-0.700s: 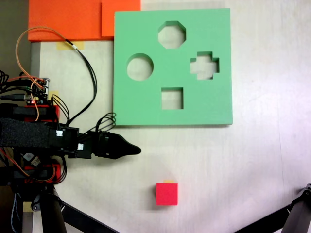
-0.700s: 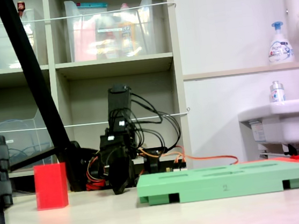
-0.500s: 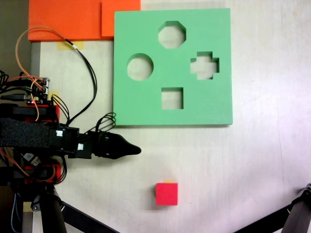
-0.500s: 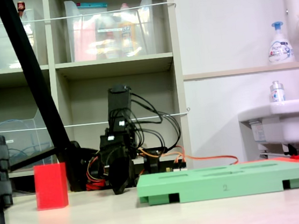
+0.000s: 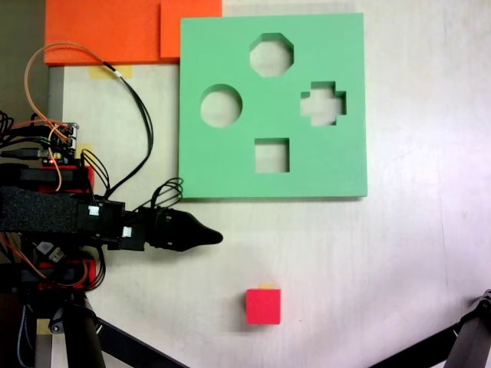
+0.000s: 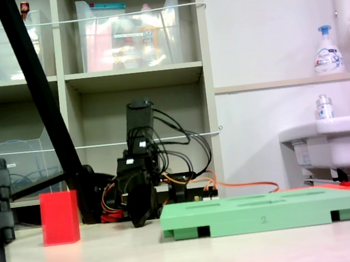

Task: Put the square block into the corresponding hole

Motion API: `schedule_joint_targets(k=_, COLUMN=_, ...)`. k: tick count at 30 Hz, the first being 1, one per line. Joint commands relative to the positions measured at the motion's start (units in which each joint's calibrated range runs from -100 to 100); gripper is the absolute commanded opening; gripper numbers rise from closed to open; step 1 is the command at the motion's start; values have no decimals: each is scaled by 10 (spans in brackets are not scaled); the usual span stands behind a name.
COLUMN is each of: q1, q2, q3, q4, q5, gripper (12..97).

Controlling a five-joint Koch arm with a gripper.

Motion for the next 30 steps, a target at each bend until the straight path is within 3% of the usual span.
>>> schedule_joint_targets(k=1, q1=1, q2=-4, q3=-12, q4=-49, q5=-3, gripper=470)
schedule_joint_targets(k=6, q1=-3, q2=-4, q3=-12, q4=-48, q5=28, gripper=498)
schedule_joint_targets(k=14, q1=-40, q2=-4, q3=-12, q4=-45, q5=233, gripper=468)
schedule_joint_targets(k=19, q1=-43, q2=-4, q3=76, q4=-328, q5=325, gripper=466)
schedule_joint_targets(k=27, q1=-43, q2=-4, q3=337, q4=-669, q5=343, gripper=436)
schedule_joint_targets(k=30, q1=-45, q2=-4, q3=431, q4=-760, q5=341, gripper=518)
